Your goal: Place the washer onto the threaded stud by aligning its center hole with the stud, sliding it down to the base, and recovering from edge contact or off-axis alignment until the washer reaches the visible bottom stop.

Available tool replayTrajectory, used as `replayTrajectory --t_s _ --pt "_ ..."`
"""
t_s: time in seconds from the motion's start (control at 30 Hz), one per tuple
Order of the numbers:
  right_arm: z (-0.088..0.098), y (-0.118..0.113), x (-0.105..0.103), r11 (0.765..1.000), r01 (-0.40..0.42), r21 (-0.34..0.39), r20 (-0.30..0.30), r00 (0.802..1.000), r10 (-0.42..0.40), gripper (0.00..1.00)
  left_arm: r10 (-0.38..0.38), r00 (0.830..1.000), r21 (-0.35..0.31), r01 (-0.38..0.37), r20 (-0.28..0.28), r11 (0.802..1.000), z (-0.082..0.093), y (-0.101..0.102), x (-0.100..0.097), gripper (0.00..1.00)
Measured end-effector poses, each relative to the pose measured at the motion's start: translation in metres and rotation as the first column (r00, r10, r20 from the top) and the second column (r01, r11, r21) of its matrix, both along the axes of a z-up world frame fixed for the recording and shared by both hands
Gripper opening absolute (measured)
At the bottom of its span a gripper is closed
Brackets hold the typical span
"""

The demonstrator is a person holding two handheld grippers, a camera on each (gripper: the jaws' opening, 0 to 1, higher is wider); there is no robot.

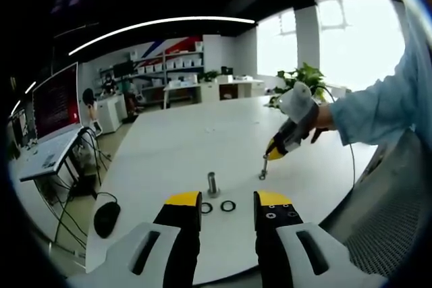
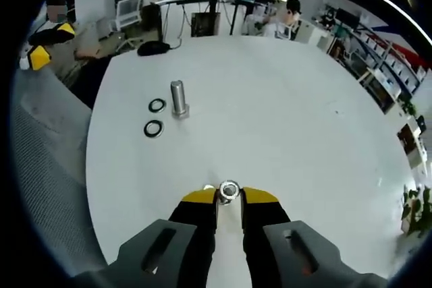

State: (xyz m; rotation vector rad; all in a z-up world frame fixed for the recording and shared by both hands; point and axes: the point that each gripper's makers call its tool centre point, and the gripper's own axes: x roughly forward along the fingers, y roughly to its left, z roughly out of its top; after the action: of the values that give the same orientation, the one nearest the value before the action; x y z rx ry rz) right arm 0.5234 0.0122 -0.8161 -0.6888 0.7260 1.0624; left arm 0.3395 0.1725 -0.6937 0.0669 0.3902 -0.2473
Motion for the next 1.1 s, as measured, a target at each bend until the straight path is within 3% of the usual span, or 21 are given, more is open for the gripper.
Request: replayTrajectory --t_s 0.57,1.1 --pt "-0.007 -0.006 -0.005 1.000 0.012 -0.016 -0.026 1.000 -0.012 0.16 -0.003 1.000 0.001 0.003 -0.004 1.000 -0.001 -0.001 0.000 0.29" --pt "-0.019 -0.004 -0.022 1.000 0.012 -0.022 -0.077 0.997 -0.013 0.15 -0.003 1.000 0.001 0.003 -0.001 1.000 0.000 -0.001 0.000 0.29"
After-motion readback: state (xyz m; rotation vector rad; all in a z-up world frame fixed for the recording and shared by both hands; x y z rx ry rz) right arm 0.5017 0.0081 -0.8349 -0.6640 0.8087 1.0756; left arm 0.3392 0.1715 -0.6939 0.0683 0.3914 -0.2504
